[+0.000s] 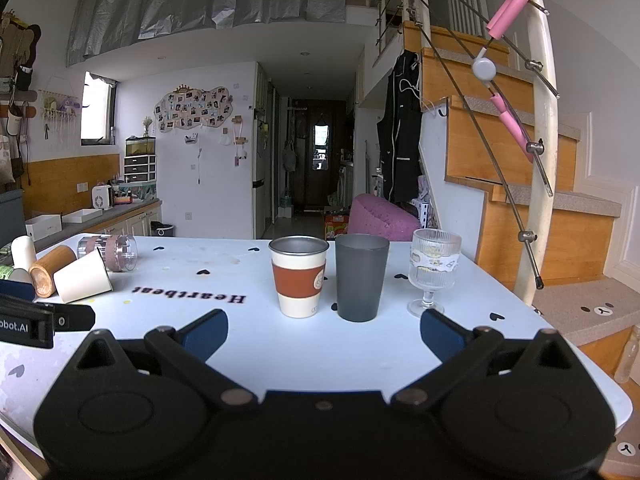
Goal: Flip cup upright
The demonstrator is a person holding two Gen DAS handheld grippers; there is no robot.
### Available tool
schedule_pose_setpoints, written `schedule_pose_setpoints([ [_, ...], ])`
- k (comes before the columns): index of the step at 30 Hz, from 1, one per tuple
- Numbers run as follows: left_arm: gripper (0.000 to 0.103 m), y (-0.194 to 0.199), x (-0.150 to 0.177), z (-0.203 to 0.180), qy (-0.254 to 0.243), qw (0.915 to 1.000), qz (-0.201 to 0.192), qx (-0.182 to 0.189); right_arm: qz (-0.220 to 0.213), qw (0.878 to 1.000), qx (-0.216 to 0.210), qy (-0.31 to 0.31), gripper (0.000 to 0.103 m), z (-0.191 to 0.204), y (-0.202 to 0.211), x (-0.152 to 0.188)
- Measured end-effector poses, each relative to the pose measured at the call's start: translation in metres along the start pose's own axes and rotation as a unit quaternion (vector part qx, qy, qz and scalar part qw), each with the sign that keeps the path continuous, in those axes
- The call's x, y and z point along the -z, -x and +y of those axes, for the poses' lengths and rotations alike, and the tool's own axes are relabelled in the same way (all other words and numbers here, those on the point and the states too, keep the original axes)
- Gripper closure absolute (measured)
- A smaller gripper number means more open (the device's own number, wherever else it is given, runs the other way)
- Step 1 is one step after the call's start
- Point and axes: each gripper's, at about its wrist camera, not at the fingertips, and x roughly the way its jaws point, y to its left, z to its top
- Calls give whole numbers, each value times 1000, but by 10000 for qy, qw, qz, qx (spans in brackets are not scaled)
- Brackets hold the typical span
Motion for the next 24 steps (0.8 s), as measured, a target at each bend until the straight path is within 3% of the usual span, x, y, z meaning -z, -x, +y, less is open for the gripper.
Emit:
schedule_pose_setpoints([
  [24,0,0,0,2,4,10000,4,-22,-1,10000,3,2,0,0,0,0],
])
